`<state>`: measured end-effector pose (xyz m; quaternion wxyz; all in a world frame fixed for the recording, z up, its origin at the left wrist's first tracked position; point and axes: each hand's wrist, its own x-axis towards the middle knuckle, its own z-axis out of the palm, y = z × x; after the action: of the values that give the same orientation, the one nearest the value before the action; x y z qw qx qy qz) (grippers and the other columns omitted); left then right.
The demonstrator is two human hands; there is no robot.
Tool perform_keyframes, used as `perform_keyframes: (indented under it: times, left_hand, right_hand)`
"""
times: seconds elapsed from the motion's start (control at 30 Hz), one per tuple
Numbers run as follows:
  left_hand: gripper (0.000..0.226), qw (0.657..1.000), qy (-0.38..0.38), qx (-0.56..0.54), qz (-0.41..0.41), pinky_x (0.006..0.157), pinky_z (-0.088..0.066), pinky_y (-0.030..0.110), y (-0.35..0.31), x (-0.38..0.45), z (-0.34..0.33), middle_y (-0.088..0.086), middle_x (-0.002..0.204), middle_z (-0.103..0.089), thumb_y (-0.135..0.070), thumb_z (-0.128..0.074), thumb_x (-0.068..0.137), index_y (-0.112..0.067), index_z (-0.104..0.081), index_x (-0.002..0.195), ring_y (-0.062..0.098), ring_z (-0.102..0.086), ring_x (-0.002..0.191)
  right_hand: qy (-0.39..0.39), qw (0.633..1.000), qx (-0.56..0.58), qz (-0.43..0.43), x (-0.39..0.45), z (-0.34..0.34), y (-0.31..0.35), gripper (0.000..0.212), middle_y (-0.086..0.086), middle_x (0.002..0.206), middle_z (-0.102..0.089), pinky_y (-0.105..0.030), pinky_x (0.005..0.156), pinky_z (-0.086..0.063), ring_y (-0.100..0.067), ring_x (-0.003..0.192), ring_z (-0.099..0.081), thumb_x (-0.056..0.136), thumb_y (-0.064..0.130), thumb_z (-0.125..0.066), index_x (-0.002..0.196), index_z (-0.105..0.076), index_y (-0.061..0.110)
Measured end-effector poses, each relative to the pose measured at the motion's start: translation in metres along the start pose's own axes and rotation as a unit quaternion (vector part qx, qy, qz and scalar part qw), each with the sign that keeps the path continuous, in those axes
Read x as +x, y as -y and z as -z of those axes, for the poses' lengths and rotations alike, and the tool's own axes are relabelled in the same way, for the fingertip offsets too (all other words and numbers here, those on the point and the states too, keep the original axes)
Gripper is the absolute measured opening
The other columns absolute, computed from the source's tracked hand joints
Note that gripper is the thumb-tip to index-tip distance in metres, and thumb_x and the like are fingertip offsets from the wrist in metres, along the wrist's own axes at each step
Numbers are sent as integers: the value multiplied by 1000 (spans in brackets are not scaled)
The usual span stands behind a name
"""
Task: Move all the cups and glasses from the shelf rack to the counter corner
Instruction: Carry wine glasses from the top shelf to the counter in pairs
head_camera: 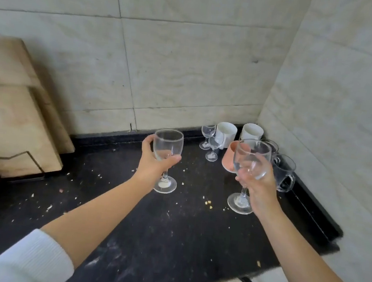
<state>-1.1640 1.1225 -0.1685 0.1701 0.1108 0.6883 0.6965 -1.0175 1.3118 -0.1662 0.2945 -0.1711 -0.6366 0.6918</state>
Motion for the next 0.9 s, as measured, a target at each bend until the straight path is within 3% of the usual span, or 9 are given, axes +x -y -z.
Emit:
perform_keyframes:
  times: [0.07,0.17,0.3,0.37,0.43,0.57,0.63,0.77,0.9]
  left_hand:
    - [74,1000,13,14,18,88,-49,39,4,19,-9,2,95,-56,2,-72,74,-23,-29,128,17,-59,89]
    - [76,998,40,36,28,87,-48,37,14,52,-25,5,101,-54,6,-73,71,-10,-30,131,21,-57,96]
    - [52,978,47,198,-50,74,-43,18,27,90,-45,0,96,-48,-3,-81,62,-13,-50,102,13,-53,87]
    - [66,970,98,219,-40,80,-45,17,34,105,-56,2,105,-49,-4,-81,62,-14,-47,118,14,-54,94]
    - [90,965,136,224,-25,91,-45,28,43,120,-66,10,122,-47,-5,-80,62,-11,-30,137,22,-52,111]
    - [92,937,158,307,-50,92,-44,32,59,148,-86,7,122,-54,-19,-83,57,-18,-34,135,22,-50,113]
    - [91,934,165,315,-40,93,-44,34,64,155,-96,6,121,-55,-22,-83,57,-20,-35,135,23,-49,114]
    - [75,933,182,307,-56,84,-50,30,73,168,-119,4,111,-66,-16,-78,55,-17,-47,123,22,-62,103]
    - [51,921,198,329,-75,71,-51,26,78,179,-136,-2,95,-69,-17,-71,59,-18,-53,107,17,-66,85]
  right_hand:
    - [-1,999,-38,22,13,4,-8,51,16,95,-62,-15,71,-51,1,88,-60,61,0,-68,94,-54,37]
    - [-29,996,-81,6,35,6,-22,51,16,95,-60,-4,62,-51,11,82,-62,54,8,-73,93,-52,35]
    - [-64,988,-137,1,64,3,-41,55,17,94,-56,1,62,-47,17,82,-59,56,1,-76,91,-51,35]
    - [-68,985,-162,-2,75,2,-51,68,21,102,-50,5,67,-43,27,86,-51,57,-3,-79,102,-45,36]
    - [-69,977,-203,-5,85,2,-62,77,26,106,-44,8,70,-39,32,91,-45,60,-3,-80,112,-37,34]
    - [-73,964,-252,-46,99,6,-81,77,16,109,-46,-9,81,-39,3,99,-49,61,-1,-79,114,-35,33]
    - [-85,959,-267,-46,103,8,-88,73,13,107,-45,-8,80,-39,-2,98,-48,60,-3,-79,109,-37,32]
    - [-83,950,-300,-22,108,11,-101,69,16,103,-45,7,76,-37,10,98,-50,58,-7,-77,96,-41,37]
    - [-84,933,-350,26,114,16,-112,71,19,100,-50,7,76,-38,25,100,-47,51,-9,-76,95,-47,38]
